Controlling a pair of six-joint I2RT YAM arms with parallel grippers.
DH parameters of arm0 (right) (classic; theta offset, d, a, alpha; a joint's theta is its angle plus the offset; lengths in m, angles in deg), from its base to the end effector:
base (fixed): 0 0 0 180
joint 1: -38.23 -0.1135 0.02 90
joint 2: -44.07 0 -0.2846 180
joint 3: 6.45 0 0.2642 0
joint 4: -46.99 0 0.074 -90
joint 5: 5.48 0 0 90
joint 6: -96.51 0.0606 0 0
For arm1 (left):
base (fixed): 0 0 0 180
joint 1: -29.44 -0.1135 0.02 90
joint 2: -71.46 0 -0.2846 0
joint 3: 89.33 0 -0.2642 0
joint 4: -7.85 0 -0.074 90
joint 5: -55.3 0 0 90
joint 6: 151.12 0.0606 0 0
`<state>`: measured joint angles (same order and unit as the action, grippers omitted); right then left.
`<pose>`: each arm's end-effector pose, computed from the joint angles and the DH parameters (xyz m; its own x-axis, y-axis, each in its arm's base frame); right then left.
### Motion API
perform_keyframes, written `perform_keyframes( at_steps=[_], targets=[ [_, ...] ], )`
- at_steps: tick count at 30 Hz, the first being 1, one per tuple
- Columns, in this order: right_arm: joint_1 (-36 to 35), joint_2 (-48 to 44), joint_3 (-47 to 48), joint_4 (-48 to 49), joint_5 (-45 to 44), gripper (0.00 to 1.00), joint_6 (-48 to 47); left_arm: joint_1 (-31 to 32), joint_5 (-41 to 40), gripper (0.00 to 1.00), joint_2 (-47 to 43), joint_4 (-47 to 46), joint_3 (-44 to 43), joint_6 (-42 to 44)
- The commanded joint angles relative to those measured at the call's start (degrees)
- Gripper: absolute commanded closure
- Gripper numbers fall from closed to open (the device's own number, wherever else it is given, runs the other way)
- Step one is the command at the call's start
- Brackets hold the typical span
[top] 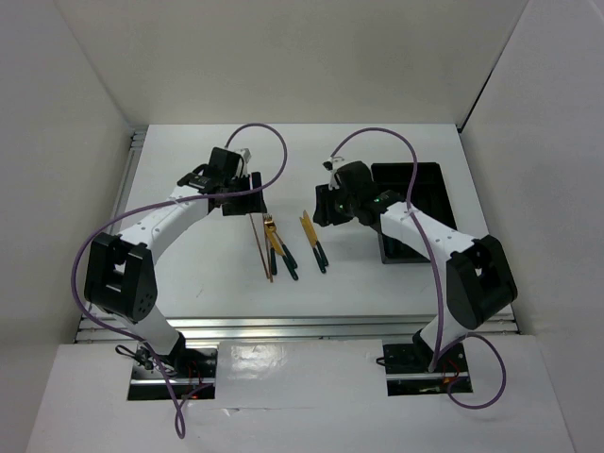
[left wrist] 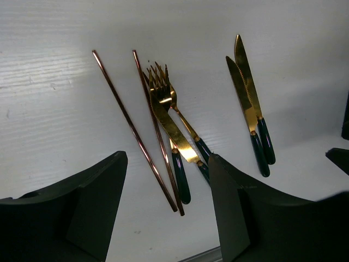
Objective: Sort the eating utensils into containers
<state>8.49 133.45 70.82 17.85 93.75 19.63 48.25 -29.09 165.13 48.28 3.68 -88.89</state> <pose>0.3215 0.1949 0.2544 -0.6925 -0.1376 -0.7082 -0.4489 0.8507 0.2737 0.3692 -0.1320 0.2684 -0.7925 -0.2199 -0.5688 0.0165 0.9246 -0.3805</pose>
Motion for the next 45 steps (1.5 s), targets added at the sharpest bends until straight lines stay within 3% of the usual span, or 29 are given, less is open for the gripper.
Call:
perform_keyframes(
  at_steps=[1, 7, 24, 45],
  targets=[
    [-0.9, 2.5, -0.8, 1.4, -2.9, 0.50, 1.0, 1.3, -1.8, 0.25, -0.2, -0.3, 0.8, -1.9],
    [-2.1, 7.0, -0.8, -2.4, -7.4, 0.63, 2.7, 5.0, -3.1, 0.27, -1.4, -0.3, 1.9, -4.4],
    [-2.6, 9.9, -1.9, -2.5, -6.0, 0.67, 3.9, 9.7, -3.9, 0.37, 1.7, -1.6, 5.5, -8.6],
    [-6.5, 15.8, -0.3, -5.3, -10.8, 0.67, 5.6, 10.2, -11.7, 0.32, 1.6, 2.0, 3.3, -8.1]
  ],
)
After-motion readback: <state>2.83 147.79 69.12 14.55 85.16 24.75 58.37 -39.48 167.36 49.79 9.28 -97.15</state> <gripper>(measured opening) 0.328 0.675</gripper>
